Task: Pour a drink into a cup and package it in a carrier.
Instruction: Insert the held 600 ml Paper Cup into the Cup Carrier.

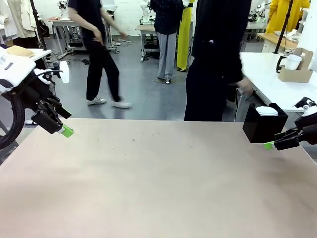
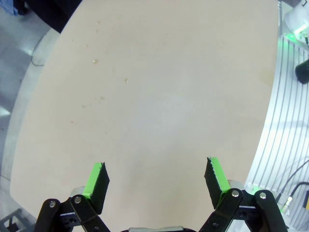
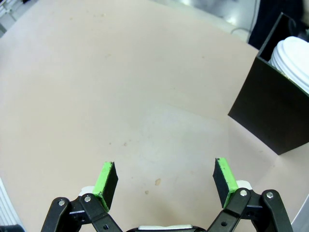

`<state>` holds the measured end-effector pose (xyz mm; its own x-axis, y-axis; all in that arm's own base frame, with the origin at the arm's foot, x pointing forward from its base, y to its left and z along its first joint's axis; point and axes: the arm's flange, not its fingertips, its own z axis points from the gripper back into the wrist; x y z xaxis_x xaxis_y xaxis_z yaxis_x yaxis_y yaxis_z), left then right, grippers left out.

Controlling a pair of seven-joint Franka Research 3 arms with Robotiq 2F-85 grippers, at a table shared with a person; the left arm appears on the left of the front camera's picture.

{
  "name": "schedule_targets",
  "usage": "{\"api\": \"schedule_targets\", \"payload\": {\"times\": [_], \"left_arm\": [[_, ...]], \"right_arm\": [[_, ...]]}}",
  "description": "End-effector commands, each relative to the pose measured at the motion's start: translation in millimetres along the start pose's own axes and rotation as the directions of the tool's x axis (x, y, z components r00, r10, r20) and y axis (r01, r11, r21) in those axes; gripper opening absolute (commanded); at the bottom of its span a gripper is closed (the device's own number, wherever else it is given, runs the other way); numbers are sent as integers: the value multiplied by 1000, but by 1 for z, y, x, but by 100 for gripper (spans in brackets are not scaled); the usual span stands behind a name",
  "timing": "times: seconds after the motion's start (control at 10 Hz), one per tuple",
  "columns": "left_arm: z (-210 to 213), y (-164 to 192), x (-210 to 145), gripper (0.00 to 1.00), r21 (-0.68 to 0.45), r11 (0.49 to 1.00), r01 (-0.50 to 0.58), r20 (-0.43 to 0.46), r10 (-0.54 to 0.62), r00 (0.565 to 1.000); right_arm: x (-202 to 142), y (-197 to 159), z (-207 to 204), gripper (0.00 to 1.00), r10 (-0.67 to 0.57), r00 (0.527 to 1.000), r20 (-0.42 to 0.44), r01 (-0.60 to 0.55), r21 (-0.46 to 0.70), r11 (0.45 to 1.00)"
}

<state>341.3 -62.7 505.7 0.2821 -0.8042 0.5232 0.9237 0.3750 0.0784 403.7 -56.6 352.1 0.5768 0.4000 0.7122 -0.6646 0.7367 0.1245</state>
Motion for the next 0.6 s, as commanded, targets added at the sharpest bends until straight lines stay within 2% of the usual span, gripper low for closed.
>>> {"api": "schedule_targets", "payload": {"times": [0.0,0.5], "left_arm": [[1,-1,0,100,-11,1000,-9,17,9,1000],[1,-1,0,100,-11,1000,-9,17,9,1000]], "right_arm": [[1,0,1,100,1,1000,1,-1,-10,1000],[1,0,1,100,1,1000,1,-1,-10,1000]]}}
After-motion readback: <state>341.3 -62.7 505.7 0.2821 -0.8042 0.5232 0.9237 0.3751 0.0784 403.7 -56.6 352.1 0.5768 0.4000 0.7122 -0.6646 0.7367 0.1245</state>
